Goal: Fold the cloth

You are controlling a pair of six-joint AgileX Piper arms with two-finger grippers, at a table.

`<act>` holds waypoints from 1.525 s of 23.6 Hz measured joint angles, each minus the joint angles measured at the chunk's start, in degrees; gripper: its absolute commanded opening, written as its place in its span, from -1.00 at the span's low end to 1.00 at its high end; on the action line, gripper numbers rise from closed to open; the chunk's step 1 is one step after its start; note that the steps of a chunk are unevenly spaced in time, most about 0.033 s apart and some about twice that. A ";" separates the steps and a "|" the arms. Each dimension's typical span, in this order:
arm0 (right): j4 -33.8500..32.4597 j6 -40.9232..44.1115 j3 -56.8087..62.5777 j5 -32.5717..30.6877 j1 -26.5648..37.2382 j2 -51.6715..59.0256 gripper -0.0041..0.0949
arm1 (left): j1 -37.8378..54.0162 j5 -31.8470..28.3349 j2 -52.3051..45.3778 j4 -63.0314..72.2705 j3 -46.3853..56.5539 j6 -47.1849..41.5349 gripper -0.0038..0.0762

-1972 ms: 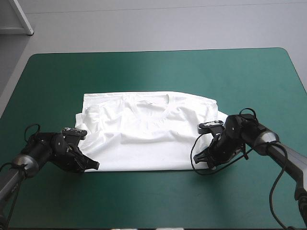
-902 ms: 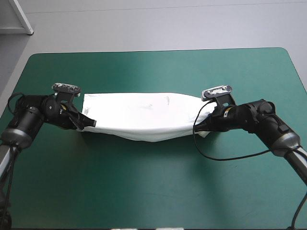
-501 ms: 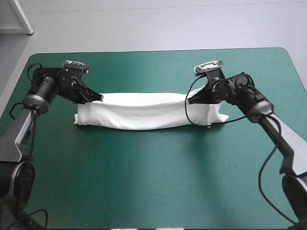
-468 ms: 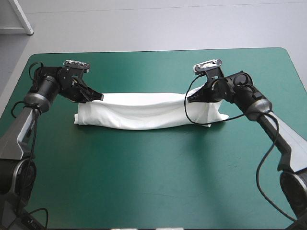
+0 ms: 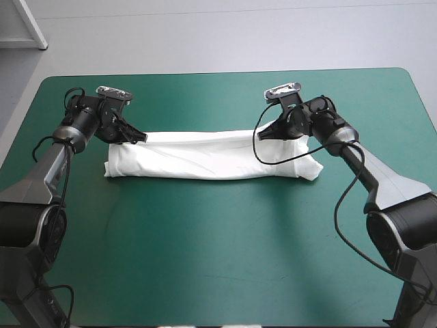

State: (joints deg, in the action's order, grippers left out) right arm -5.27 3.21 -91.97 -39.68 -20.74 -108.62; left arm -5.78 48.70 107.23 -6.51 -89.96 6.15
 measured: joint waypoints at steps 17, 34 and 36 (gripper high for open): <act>0.03 4.96 0.00 3.61 0.00 4.97 0.35 | 0.00 -3.27 2.38 -1.12 -3.19 -1.91 0.25; 3.66 1.46 11.17 -12.96 5.32 18.80 0.35 | -9.25 9.08 -2.88 21.61 -9.90 7.70 -0.86; 6.67 -0.70 13.58 -12.58 8.36 19.43 0.35 | -11.06 7.41 -1.71 21.89 -8.85 7.77 -0.86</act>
State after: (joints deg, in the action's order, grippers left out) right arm 1.41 2.51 -78.39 -52.27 -12.37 -89.19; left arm -16.84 56.11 105.52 15.38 -98.81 13.92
